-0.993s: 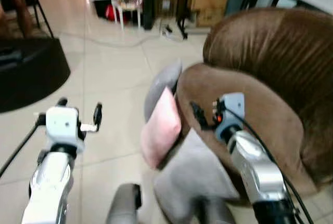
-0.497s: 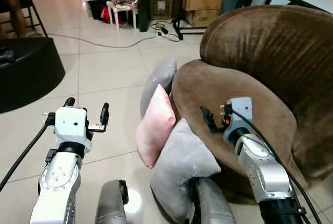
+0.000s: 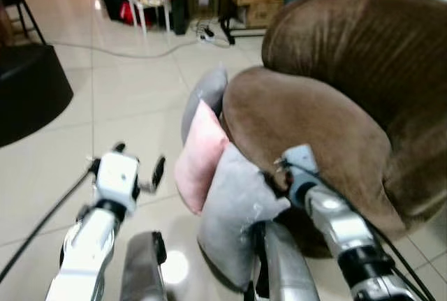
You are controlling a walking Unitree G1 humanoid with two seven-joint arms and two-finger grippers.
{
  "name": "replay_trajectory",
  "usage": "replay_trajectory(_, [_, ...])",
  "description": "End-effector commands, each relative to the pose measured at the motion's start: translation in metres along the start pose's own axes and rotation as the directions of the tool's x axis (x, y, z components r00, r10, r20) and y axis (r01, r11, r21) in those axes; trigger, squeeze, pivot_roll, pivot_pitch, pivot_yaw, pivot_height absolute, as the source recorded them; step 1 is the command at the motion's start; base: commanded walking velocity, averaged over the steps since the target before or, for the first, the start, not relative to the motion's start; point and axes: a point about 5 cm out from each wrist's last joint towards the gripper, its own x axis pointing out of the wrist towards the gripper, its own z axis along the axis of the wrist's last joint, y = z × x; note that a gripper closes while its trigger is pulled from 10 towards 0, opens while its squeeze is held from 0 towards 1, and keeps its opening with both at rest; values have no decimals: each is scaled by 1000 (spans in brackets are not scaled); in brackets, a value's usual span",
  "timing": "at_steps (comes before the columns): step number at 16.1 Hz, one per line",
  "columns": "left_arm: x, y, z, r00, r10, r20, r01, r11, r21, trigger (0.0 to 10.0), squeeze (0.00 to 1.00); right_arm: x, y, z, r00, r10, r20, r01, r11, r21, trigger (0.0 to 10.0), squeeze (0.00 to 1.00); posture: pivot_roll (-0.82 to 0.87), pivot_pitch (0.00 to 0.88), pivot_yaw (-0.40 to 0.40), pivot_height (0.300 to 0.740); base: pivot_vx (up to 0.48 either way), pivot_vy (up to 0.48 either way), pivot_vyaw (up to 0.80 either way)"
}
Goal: Move the pillow to the sofa from floor
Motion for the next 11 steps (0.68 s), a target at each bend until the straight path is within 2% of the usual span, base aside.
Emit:
replay_trajectory(1, [-6, -7, -1, 998, -55, -19, 55, 998, 12, 10000, 0, 3, 3, 2, 999, 37, 0, -37, 999, -34, 10000, 0, -74, 0, -43, 480, 0, 0, 0])
replay_trajectory(3, [-14, -11, -1, 996, -84, -31, 84, 996, 7, 10000, 0, 6, 10, 1, 996, 89, -3, -89, 995, -49, 10000, 0, -75, 0, -44, 480, 0, 0, 0])
replay_trajectory(4, [-18, -13, -1, 994, -104, -37, 104, 995, 6, 10000, 0, 8, 14, 3, 993, 119, 4, -118, 992, -54, 10000, 1000, -74, 0, -43, 480, 0, 0, 0])
replay_trajectory(7, [-29, -20, 2, 985, -169, -47, 170, 985, 28, 10000, 0, 22, 33, 12, 985, 172, 3, -171, 981, -97, 10000, 1000, -39, 20, -59, 480, 0, 0, 0])
replay_trajectory(11, [-45, -24, 9, 966, -250, -63, 251, 968, 9, 10000, 0, 35, 61, 4, 986, 151, -69, -158, 979, -128, 10000, 1000, 0, 81, -59, 480, 0, 0, 0])
